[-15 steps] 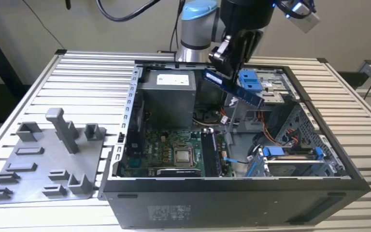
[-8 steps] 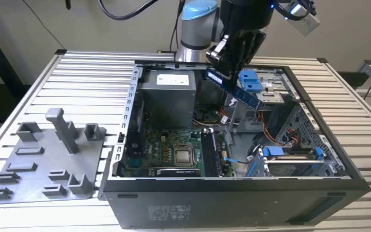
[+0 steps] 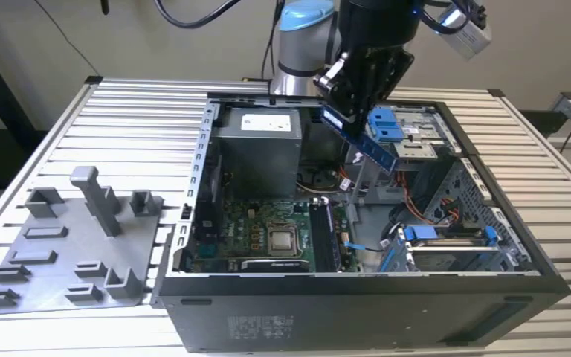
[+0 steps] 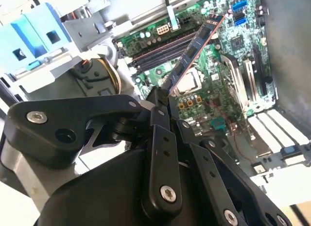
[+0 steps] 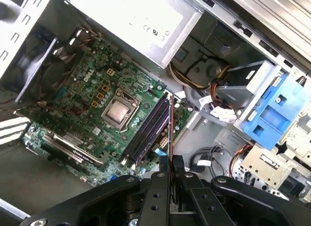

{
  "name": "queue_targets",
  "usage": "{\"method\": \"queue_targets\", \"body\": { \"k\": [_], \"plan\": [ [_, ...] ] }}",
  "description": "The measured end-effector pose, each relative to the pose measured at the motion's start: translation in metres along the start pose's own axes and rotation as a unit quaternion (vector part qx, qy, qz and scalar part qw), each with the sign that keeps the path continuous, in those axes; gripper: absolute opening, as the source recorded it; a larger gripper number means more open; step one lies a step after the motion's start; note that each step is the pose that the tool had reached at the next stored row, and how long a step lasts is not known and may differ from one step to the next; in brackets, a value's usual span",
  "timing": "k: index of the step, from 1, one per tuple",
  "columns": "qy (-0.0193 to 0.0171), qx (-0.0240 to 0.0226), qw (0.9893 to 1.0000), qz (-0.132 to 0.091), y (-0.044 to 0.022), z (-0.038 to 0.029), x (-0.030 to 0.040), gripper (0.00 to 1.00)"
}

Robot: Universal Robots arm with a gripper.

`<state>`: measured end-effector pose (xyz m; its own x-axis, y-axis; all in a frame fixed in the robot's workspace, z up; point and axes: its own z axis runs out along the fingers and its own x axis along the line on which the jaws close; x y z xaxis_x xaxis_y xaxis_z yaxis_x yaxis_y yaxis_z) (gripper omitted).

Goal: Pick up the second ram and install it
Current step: 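Insert the second ram into the second slot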

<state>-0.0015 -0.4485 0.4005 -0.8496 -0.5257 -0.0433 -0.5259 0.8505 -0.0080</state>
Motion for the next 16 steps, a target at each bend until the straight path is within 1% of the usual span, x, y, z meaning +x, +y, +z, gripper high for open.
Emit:
{"method": "queue_targets", "body": {
  "k": [2, 4, 8, 12, 16],
  "plan": [
    [0.0002, 0.0007, 0.9999, 0.016, 0.0000, 0.0001, 0.0000, 0.14],
    [0.0002, 0.0013, 0.9995, 0.030, 0.0000, 0.0003, 0.0000, 0.14],
    [0.0005, 0.0025, 0.9983, 0.058, 0.0000, 0.0005, 0.0000, 0.14],
    [0.0007, 0.0037, 0.9964, 0.085, 0.0000, 0.0007, 0.0000, 0.14],
    [0.0009, 0.0048, 0.9937, 0.112, 0.0000, 0.0011, 0.0000, 0.14]
  ]
}}
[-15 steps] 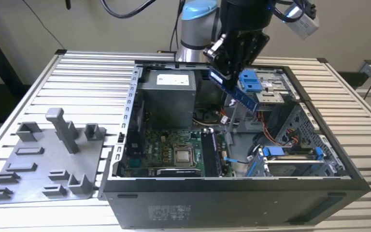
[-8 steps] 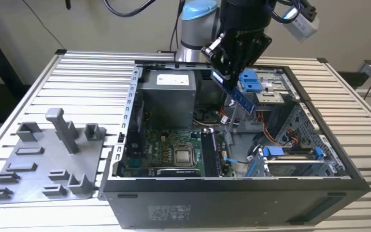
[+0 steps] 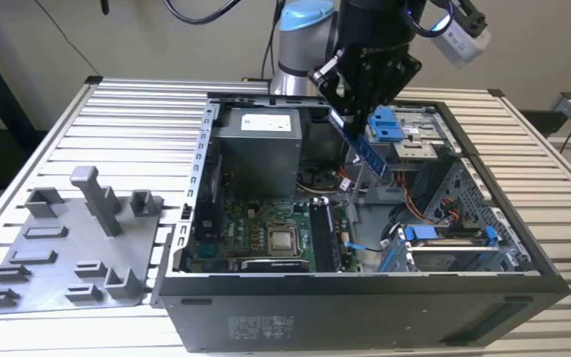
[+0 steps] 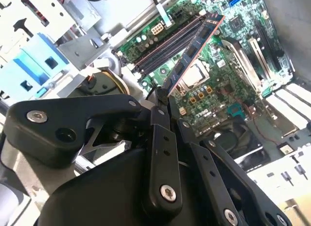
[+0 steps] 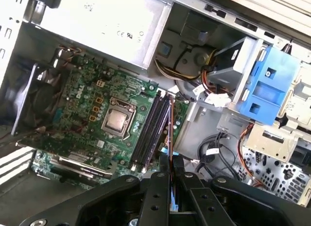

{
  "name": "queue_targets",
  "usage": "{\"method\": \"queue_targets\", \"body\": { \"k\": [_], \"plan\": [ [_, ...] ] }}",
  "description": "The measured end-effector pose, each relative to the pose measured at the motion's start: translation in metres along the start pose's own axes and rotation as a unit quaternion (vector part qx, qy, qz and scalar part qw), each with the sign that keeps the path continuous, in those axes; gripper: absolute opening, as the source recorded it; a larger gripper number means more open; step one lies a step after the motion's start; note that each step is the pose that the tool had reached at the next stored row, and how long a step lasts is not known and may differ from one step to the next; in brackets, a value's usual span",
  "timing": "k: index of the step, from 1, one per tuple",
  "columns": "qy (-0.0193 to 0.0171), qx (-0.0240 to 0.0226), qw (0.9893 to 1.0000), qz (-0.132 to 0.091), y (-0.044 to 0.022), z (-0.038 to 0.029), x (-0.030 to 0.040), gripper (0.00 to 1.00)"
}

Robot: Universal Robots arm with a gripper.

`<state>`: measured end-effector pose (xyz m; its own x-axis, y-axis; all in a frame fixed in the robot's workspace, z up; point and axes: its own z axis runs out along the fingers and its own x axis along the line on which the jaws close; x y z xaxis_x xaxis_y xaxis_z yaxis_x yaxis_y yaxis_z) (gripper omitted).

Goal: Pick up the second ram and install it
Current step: 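Insert the second ram into the second slot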

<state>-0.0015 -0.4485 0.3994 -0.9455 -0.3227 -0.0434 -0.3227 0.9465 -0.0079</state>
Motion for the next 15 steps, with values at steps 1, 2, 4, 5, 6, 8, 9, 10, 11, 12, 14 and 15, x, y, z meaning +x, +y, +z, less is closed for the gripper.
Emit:
{"method": "queue_targets", "body": {
  "k": [1, 2, 4, 5, 6, 8, 9, 10, 11, 12, 14, 15],
  "plan": [
    [0.0001, 0.0003, 1.0000, 0.007, 0.0000, 0.0001, 0.0000, 0.14],
    [0.0001, 0.0006, 0.9999, 0.014, 0.0000, 0.0001, 0.0000, 0.14],
    [0.0002, 0.0012, 0.9996, 0.027, 0.0000, 0.0003, 0.0000, 0.14],
    [0.0003, 0.0015, 0.9994, 0.034, 0.0000, 0.0003, 0.0000, 0.14],
    [0.0004, 0.0018, 0.9992, 0.041, 0.0000, 0.0004, 0.0000, 0.14],
    [0.0005, 0.0024, 0.9985, 0.054, 0.0000, 0.0006, 0.0000, 0.14],
    [0.0005, 0.0027, 0.9981, 0.061, 0.0000, 0.0006, 0.0000, 0.14],
    [0.0006, 0.0030, 0.9977, 0.068, 0.0000, 0.0007, 0.0000, 0.14],
    [0.0006, 0.0033, 0.9972, 0.075, 0.0000, 0.0008, 0.0000, 0.14],
    [0.0007, 0.0035, 0.9967, 0.081, 0.0000, 0.0008, 0.0000, 0.14],
    [0.0008, 0.0041, 0.9955, 0.095, 0.0000, 0.0010, 0.0000, 0.14],
    [0.0008, 0.0044, 0.9949, 0.101, 0.0000, 0.0011, 0.0000, 0.14]
  ]
}}
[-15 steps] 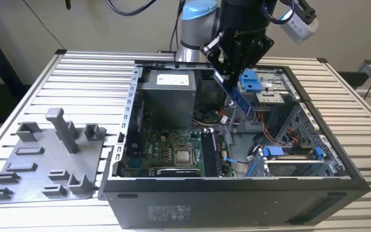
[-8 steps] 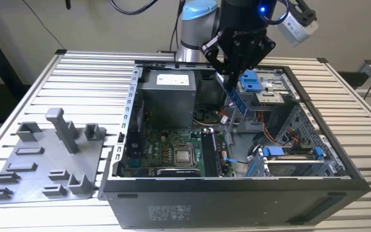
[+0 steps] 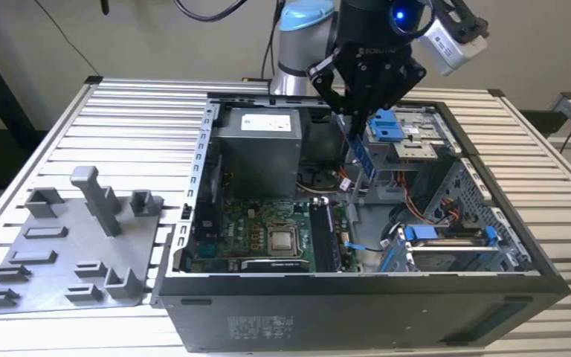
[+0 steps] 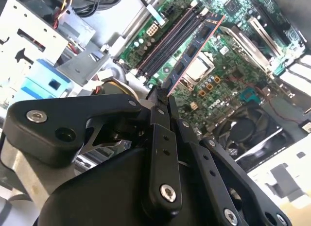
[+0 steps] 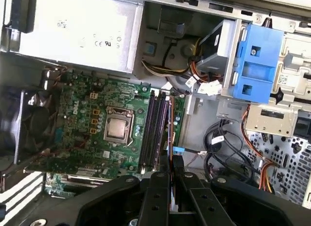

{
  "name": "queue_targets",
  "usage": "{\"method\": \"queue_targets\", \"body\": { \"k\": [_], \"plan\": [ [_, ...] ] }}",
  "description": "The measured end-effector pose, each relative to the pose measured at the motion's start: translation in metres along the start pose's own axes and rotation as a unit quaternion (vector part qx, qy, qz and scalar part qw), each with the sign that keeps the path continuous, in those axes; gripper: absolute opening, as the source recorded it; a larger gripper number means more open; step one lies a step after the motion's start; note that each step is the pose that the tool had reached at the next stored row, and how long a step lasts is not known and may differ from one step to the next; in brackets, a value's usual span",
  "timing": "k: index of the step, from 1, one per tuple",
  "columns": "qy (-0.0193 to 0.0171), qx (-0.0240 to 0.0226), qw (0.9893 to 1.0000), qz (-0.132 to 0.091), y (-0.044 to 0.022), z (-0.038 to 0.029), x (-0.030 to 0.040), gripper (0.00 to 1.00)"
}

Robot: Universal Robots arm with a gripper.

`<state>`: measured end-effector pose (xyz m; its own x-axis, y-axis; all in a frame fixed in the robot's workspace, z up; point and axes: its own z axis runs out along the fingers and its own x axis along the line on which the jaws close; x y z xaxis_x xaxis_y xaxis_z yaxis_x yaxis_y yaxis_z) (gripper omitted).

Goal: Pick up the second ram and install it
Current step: 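Insert the second ram into the second slot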

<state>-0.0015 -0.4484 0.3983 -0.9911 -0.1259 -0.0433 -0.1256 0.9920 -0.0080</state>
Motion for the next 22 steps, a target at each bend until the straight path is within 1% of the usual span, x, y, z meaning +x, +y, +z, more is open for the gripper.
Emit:
{"method": "queue_targets", "body": {
  "k": [3, 6, 9, 15, 22],
  "plan": [
    [0.0001, 0.0008, 0.9998, 0.019, 0.0000, 0.0003, 0.0000, 0.14],
    [0.0003, 0.0016, 0.9993, 0.037, 0.0000, 0.0005, 0.0000, 0.14],
    [0.0004, 0.0022, 0.9987, 0.051, 0.0000, 0.0007, 0.0000, 0.14],
    [0.0005, 0.0029, 0.9978, 0.066, 0.0000, 0.0010, 0.0000, 0.14],
    [0.0005, 0.0030, 0.9977, 0.068, 0.0000, 0.0011, 0.0000, 0.14]
  ]
}}
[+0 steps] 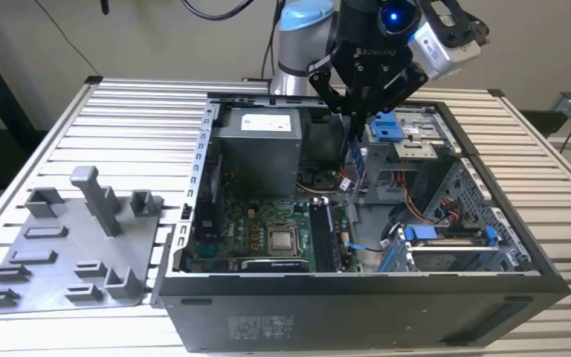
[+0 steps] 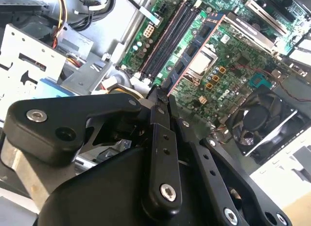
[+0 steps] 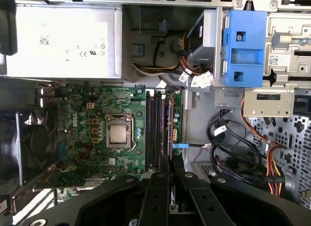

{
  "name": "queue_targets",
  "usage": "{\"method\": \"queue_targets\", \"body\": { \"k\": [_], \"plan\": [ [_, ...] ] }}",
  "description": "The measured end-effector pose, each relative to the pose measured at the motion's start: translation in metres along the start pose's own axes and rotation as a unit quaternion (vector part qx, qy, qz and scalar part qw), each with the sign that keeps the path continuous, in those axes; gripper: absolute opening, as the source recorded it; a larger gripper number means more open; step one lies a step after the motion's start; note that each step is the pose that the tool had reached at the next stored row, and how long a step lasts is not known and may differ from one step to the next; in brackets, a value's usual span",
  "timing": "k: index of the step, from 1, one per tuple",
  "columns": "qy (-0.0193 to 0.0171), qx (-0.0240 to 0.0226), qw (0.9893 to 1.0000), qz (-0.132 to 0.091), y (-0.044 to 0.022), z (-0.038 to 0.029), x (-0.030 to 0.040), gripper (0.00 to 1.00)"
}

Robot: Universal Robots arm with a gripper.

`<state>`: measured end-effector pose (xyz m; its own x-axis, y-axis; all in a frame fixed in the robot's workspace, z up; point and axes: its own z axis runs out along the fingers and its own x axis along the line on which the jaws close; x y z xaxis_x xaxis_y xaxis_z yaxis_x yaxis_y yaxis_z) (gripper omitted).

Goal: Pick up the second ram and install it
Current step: 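Insert the second ram into the second slot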

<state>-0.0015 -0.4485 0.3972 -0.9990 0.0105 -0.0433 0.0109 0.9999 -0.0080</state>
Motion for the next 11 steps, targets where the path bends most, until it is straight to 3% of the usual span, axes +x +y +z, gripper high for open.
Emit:
{"method": "queue_targets", "body": {
  "k": [3, 6, 8, 11],
  "plan": [
    [0.0000, 0.0005, 1.0000, 0.000, 0.0000, 0.0001, 0.0000, 0.14],
    [0.0023, 0.0074, 1.0000, 0.000, 0.0000, 0.0007, 0.0001, 0.14],
    [0.0070, 0.0120, 0.9999, -0.001, 0.0000, 0.0012, 0.0001, 0.14],
    [0.0161, 0.0140, 0.9998, -0.001, 0.0000, 0.0028, 0.0001, 0.14]
  ]
}}
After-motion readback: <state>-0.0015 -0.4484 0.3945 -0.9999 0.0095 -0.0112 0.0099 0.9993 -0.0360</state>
